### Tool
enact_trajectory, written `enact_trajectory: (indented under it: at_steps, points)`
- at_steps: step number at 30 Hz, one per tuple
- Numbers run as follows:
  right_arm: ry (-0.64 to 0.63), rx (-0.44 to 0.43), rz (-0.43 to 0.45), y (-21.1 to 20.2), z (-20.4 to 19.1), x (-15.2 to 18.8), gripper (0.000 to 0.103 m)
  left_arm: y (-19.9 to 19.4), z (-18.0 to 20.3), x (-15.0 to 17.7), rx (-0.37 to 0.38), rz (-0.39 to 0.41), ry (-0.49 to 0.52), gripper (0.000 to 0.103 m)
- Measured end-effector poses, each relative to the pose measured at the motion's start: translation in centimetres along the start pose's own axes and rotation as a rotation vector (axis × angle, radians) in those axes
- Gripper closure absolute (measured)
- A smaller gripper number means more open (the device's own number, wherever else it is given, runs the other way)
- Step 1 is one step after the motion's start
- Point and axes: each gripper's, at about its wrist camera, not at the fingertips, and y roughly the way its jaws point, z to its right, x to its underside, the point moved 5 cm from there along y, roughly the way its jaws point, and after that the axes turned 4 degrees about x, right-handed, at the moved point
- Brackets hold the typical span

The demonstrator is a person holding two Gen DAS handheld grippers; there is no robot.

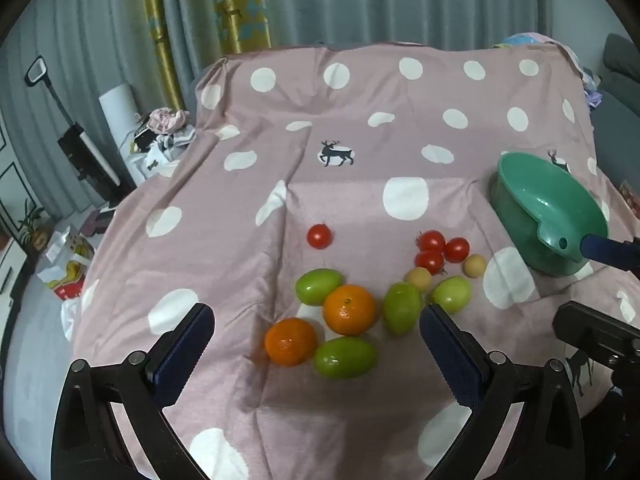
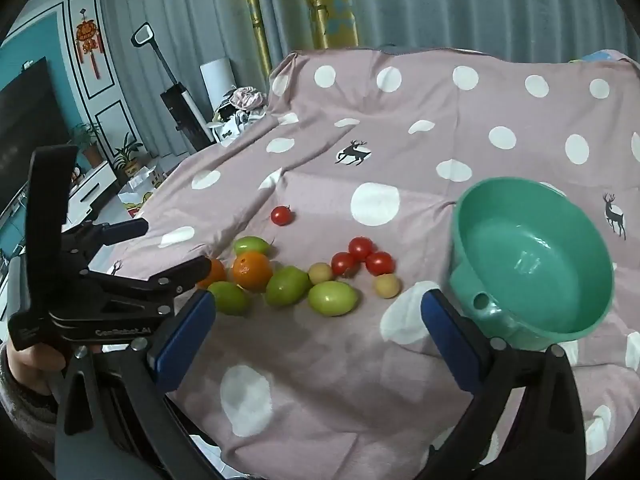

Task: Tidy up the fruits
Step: 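Move both tools toward the pile of fruit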

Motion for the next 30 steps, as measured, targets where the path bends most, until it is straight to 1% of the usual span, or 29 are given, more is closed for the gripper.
enact_trajectory:
  at_steps: [5,9,10,11,15,19,21,24,30]
  points:
    - [-0.015,0.016,-0.011,0.5,-0.2,-0.1,0.000,-0.4,-0.1,-0.1,0.008,0.007,-0.005,0.001]
    - [-0.014,0.023,-0.008,0.5,-0.3,-0.3,0.000,-0.1,0.3,-1.0,0.024,-0.002,-0.002,0.001]
    - [-0.016,0.026,-0.006,0.6,-0.3,-0.3,0.000,-0.1,0.4,-1.2,0.025,0.011,0.003,0.001]
    - [-0.022,0.029,-0.004,0.6,-0.3,-0.3,0.000,-0.5,0.2,-0.8,0.031,0.042,0.006,0.001]
    - [-0.024,0.040,-0.008,0.7,-0.3,-0.4,0.000,-0.3,0.5,-0.8,0.044,0.065,0.013,0.001]
    - [-0.017,0.043,-0.013,0.9,-0.1,-0.4,0.000,-0.1,0.6,-0.8,0.051,0.049,0.022,0.001]
    - [-0.017,0.041,-0.012,1.0,-0.1,-0.3,0.000,-0.1,0.7,-0.7,0.089,0.045,-0.014,0.001]
    - [-0.017,0.042,-0.012,1.0,-0.1,-0.3,0.000,-0.1,0.8,-0.7,0.100,0.042,-0.018,0.001]
    - [-0.010,0.048,-0.016,1.2,0.2,0.1,0.000,0.1,1.0,-0.5,0.082,0.036,0.003,0.001]
